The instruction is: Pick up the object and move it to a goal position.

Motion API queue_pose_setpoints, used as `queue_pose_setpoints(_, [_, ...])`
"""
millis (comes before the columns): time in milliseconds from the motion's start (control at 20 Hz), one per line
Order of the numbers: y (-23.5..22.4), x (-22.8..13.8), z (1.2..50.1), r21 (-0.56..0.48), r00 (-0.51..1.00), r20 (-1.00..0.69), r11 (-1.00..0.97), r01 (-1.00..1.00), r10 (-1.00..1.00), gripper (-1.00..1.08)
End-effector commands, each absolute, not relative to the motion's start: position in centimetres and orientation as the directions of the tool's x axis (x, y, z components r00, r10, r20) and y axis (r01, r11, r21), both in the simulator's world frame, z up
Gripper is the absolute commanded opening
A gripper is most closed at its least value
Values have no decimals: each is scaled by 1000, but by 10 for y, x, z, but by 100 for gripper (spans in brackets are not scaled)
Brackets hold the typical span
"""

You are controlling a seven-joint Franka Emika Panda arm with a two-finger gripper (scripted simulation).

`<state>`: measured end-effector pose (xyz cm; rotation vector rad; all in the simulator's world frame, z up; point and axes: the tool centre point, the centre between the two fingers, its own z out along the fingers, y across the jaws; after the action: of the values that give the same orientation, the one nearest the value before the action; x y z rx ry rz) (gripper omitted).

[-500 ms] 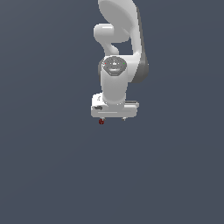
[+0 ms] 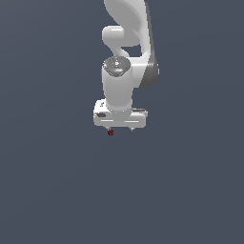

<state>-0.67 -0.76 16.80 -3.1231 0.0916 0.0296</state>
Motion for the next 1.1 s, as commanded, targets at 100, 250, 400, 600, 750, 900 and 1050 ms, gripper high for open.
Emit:
queue_pose_setpoints(100, [-10, -5, 171, -19, 998, -13, -997, -69, -69, 100])
queue_pose_setpoints(250, [-11, -5, 170, -19, 998, -13, -998, -62, -61, 100])
queue_pose_setpoints(400, [-12, -6, 168, -17, 999, -13, -999, -43, -43, 100])
queue_pose_setpoints(600, [-16, -9, 164, -14, 1000, -13, -1000, 0, 0, 100])
queue_pose_setpoints(750, [-19, -11, 159, -11, 999, -13, -999, 45, 45, 100])
queue_pose_setpoints(900, [-23, -15, 154, -8, 995, -14, -995, 101, 101, 100])
queue_pose_setpoints(1050, [-28, -19, 147, -5, 985, -14, -986, 169, 169, 100])
